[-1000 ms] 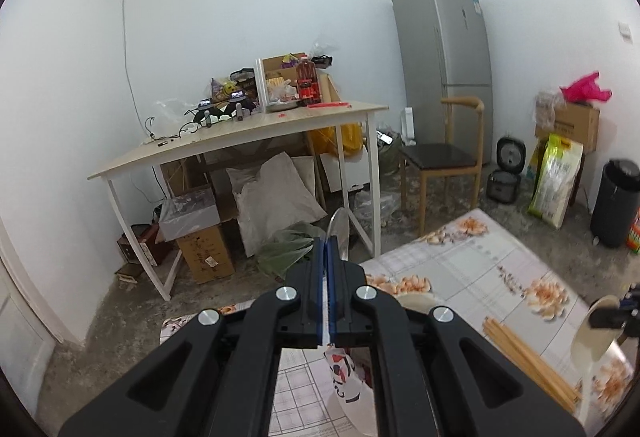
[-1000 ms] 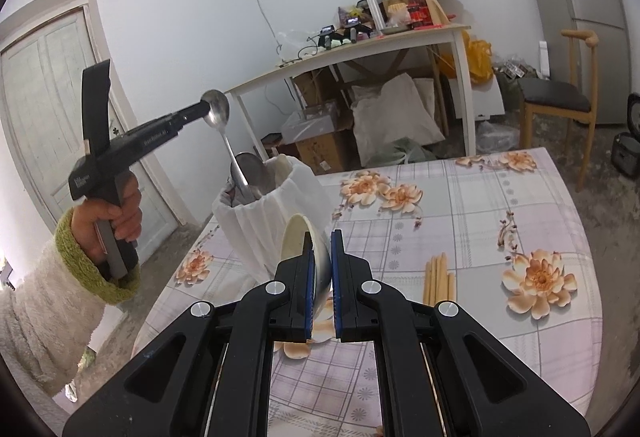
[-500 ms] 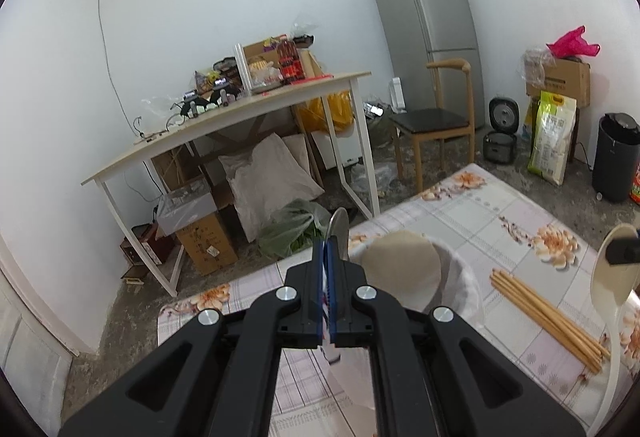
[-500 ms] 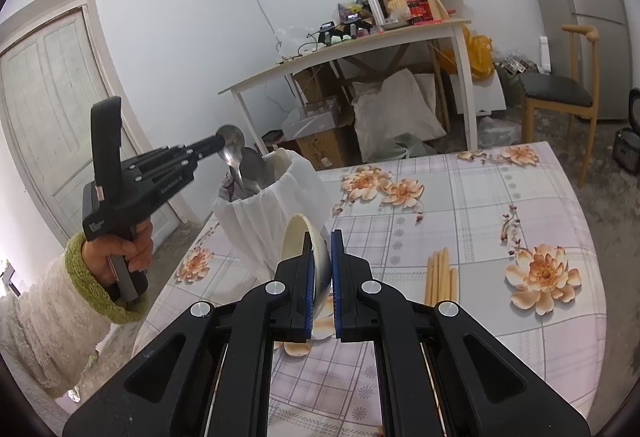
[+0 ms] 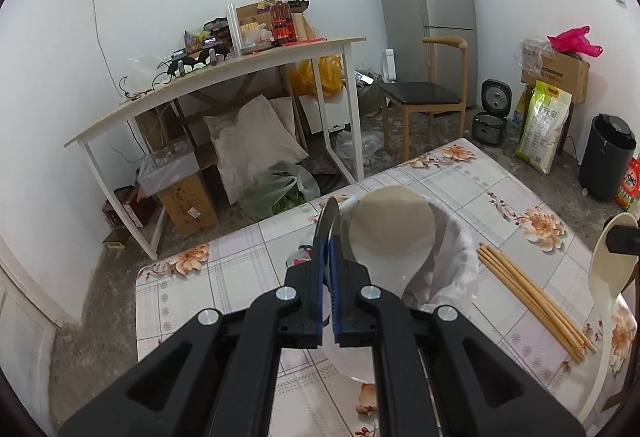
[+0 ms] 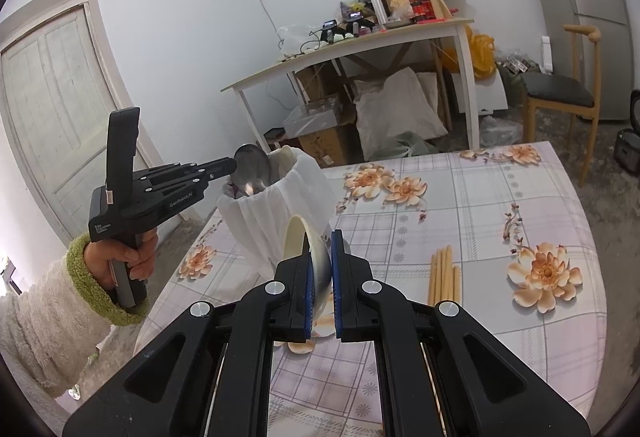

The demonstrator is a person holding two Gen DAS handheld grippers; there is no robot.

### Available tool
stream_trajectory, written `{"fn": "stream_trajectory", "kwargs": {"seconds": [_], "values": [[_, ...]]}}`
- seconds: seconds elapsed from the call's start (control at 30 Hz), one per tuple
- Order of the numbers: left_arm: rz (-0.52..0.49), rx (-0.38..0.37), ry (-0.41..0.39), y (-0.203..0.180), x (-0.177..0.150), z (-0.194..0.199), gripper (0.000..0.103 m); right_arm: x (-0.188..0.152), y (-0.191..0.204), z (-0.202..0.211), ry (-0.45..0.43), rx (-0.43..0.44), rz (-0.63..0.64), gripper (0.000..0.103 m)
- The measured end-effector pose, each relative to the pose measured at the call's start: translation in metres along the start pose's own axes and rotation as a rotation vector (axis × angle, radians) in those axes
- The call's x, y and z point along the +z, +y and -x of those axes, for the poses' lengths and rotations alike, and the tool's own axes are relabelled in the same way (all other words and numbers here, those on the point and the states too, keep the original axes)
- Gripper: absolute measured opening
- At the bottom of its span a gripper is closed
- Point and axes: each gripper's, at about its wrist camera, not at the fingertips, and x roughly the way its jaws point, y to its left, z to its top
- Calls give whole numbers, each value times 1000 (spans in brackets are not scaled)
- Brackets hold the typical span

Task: Organize utensils
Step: 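Lower the cream ladle into the steel holder and open the right gripper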

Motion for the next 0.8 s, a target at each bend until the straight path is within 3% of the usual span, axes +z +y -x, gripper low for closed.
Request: {"fn": "stream_trajectory", "kwargs": {"seconds": [0.47,0.8], "values": [[90,-24,-46,11,-1,27,31,6,1,8,-32,0,-4,6],[250,-36,-91,21,-35,75,68,73,8,51,-233,31,42,6]]}}
